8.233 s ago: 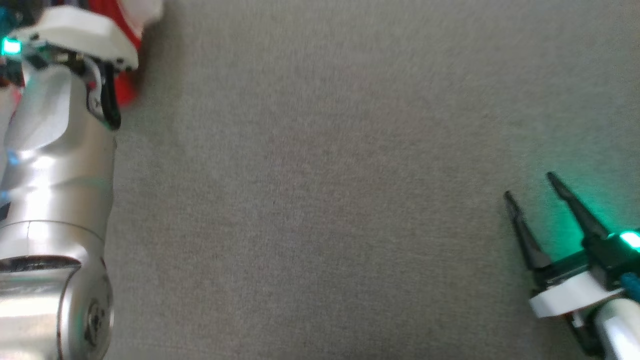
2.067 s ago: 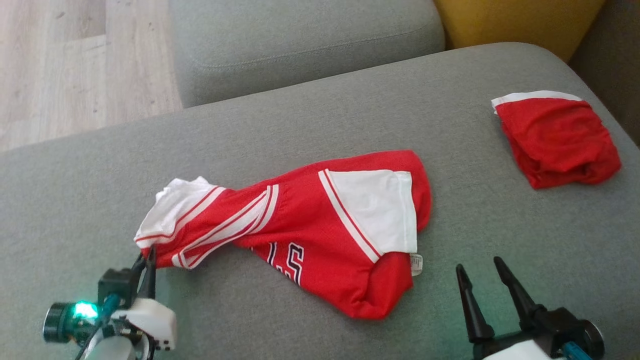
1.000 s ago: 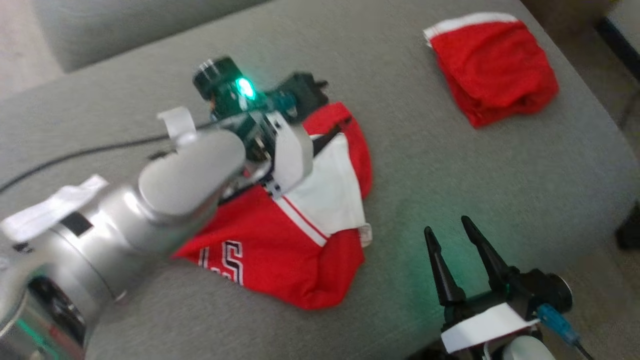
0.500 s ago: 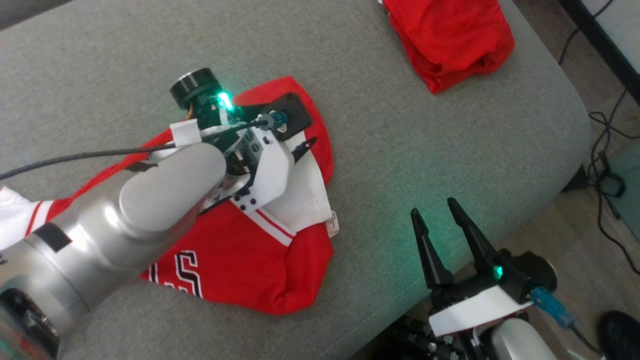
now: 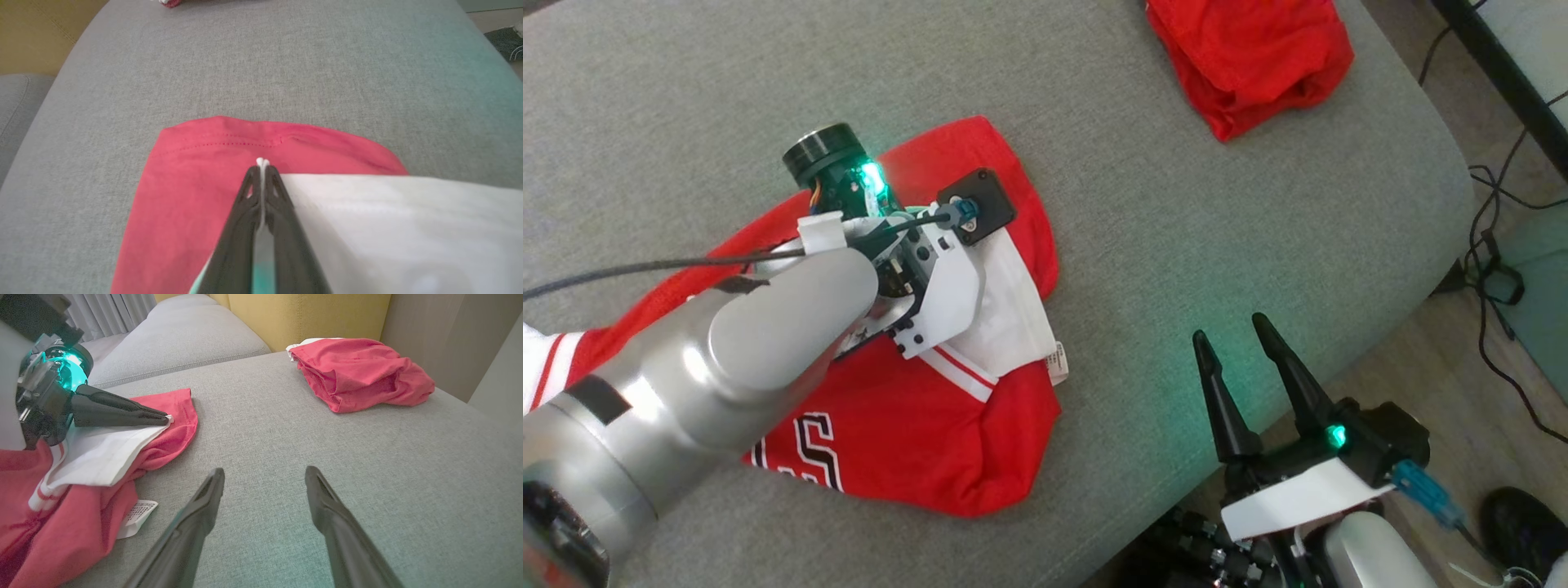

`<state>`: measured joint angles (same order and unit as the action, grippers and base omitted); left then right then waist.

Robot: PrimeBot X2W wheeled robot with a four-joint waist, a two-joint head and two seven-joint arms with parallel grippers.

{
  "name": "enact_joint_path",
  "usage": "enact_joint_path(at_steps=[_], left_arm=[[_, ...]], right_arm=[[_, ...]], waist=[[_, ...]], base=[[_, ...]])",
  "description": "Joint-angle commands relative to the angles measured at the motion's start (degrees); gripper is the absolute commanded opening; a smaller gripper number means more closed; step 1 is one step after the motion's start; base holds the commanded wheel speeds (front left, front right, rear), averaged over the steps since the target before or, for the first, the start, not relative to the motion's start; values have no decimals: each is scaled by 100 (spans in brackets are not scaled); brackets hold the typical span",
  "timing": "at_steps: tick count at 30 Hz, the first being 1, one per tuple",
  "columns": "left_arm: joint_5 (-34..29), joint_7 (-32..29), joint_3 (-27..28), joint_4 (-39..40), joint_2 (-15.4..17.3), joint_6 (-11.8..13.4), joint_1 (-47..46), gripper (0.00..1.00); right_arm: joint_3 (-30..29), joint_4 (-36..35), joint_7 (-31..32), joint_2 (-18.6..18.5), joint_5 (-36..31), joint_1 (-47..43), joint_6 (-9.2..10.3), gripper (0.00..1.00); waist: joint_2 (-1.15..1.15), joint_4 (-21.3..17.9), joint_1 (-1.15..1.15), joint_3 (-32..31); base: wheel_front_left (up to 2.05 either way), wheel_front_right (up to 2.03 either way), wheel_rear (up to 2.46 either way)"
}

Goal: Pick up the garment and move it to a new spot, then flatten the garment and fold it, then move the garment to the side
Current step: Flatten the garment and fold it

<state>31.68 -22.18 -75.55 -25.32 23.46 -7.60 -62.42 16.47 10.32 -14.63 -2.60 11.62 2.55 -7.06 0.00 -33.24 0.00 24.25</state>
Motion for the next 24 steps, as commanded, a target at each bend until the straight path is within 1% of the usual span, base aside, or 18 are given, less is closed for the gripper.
enact_joint_path(at_steps=[1,6,9,12,15,20,24], left_arm=[[-82,-12,220,172,94,11,-191,0],[-212,99,220,280,106,11,-198,0],[-230,348,220,384,65,11,-256,0],[-89,825,220,467,34,11,-450,0],[-2,1463,220,400,68,11,-809,0],[179,2476,245,-108,298,11,-1417,0],[345,2957,350,-557,522,11,-1608,0]], right_arm=[[106,-162,-37,-28,34,80,-43,100],[69,-147,-37,-28,19,102,-43,100],[16,-143,-37,-28,-21,76,-43,100],[-67,-138,-37,-28,-90,11,-43,100],[-184,-121,-37,-28,-204,-77,-43,100],[-320,-78,-37,-28,-421,-218,-43,100],[-356,-27,-37,-52,-540,-329,-43,100]], waist=[[0,10,0,8],[0,84,0,-26],[0,205,0,-131],[0,420,0,-306],[0,741,0,-528],[0,1315,0,-913],[0,1720,0,-1178]], base=[[0,0,0],[0,0,0],[0,0,0],[0,0,0],[0,0,0],[0,0,0],[0,0,0]])
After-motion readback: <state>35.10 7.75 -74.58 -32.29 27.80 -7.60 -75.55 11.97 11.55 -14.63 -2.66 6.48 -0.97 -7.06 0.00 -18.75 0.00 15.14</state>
